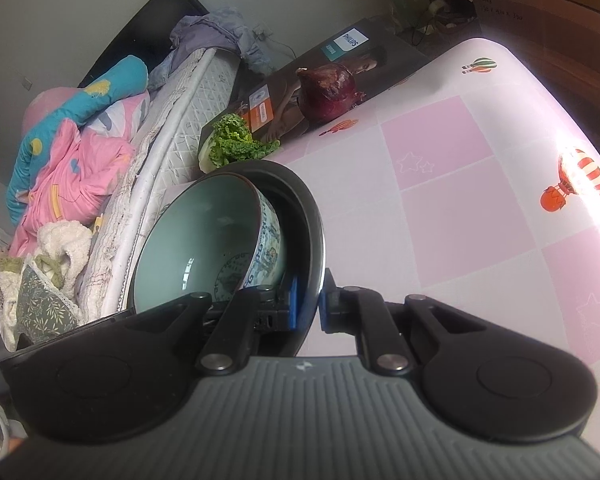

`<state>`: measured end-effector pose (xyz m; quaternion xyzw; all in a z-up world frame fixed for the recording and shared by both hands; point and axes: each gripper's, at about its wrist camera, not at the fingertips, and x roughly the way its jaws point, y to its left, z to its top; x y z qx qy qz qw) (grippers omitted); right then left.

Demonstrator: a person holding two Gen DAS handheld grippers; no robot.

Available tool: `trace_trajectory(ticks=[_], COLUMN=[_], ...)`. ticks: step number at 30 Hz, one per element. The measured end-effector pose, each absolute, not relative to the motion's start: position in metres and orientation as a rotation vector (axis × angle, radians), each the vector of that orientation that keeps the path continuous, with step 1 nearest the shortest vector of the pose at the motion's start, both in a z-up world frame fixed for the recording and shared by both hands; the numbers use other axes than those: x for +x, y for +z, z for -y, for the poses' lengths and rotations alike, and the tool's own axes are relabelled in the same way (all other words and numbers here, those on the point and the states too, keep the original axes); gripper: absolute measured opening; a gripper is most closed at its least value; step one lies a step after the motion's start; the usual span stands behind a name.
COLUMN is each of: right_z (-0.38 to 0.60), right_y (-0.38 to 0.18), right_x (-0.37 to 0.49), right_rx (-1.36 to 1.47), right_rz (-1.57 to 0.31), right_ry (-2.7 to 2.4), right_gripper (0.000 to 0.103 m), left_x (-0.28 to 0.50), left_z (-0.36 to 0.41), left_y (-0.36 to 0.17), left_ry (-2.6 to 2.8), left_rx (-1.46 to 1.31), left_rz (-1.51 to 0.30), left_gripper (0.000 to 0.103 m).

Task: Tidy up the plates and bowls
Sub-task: 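Lift the basin with bowls and carry it toward the plate stack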

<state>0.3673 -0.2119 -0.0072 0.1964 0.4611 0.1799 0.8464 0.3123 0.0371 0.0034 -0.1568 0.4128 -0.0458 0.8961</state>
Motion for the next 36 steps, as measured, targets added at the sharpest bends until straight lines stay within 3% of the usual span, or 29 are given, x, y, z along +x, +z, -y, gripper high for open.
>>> trace_trajectory(ticks=[14, 36], right_z=[0.222, 0.24], right_y=[0.012, -0.001], right_x=[0.301, 0.19], right_rx=[0.436, 0.454], right_rz=[-0.961, -0.971], right_ry=[0.381, 0.376], right_gripper=[0.011, 0.012], left_x=[0.258, 0.168], left_z=[-0.034, -0.024], left_y=[0.021, 0.008], left_ry=[-0.111, -0.157], left_rx=[-0.335, -0.375], left_rz=[-0.831, -0.833], left_gripper=[0.014, 0.013])
